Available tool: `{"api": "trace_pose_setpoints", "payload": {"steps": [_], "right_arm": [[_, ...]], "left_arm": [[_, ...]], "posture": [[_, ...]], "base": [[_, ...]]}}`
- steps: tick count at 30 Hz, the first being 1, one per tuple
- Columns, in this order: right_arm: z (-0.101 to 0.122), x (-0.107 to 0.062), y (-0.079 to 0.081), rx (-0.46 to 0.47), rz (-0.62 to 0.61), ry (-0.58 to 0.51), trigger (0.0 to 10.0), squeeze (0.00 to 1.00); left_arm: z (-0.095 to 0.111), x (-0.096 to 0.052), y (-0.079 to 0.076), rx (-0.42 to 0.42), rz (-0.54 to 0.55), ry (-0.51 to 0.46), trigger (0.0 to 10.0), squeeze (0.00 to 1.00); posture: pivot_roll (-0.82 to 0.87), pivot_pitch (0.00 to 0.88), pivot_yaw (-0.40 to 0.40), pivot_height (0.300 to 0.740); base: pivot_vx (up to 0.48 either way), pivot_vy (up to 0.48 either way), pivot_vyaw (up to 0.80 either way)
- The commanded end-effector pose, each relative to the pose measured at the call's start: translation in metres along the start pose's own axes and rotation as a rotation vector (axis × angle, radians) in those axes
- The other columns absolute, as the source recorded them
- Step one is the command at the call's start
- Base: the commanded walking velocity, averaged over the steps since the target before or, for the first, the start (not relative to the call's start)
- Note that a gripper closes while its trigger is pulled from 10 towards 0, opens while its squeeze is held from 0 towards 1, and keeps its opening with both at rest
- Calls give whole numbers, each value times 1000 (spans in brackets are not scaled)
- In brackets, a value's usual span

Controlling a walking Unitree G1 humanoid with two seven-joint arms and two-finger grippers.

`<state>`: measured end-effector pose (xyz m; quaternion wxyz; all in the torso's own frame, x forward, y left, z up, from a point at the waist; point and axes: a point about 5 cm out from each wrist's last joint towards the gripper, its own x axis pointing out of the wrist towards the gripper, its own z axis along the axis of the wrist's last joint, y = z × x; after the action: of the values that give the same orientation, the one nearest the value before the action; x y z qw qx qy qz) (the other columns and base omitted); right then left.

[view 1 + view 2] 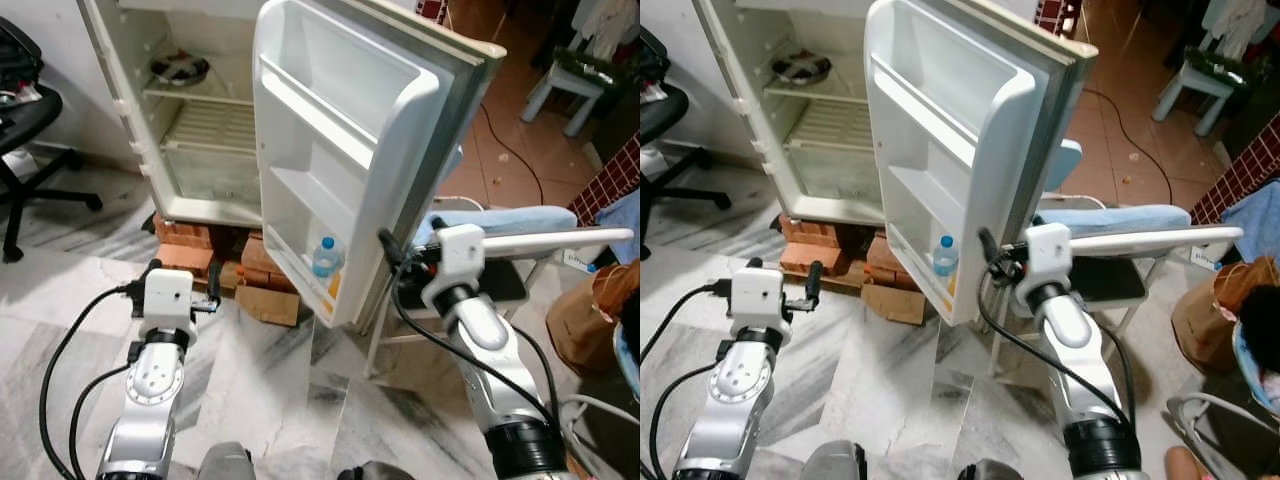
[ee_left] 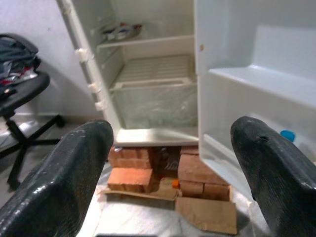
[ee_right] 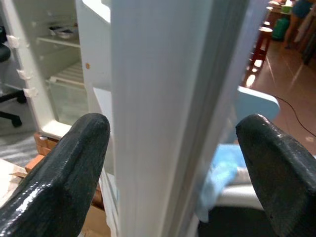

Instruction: Restocking fridge

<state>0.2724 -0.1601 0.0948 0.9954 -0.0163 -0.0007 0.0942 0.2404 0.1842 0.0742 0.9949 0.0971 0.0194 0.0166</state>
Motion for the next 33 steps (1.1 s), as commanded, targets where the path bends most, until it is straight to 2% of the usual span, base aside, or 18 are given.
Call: {"api": "trace_pose_setpoints", "payload": {"steps": [1, 7, 19, 33], "right_arm": [[5, -4, -1, -10, -21, -29, 10000, 0], [8, -3, 5, -26, -9, -47, 10000, 0], [17, 1, 2, -43, -30, -80, 10000, 0], [15, 1, 2, -41, -39, -80, 10000, 0]], "left_arm": [[4, -3, -1, 1, -22, -27, 10000, 0], [4, 0, -2, -16, -26, -32, 10000, 0], [2, 0, -4, -32, -24, -15, 10000, 0], [-6, -6, -10, -45, -41, 16, 10000, 0]], "posture": [[33, 42, -63, 740], [29, 36, -66, 740], [28, 35, -72, 740], [29, 34, -65, 740]], "base": [[319, 0, 0], [436, 0, 0], [465, 0, 0], [0, 0, 0]]}}
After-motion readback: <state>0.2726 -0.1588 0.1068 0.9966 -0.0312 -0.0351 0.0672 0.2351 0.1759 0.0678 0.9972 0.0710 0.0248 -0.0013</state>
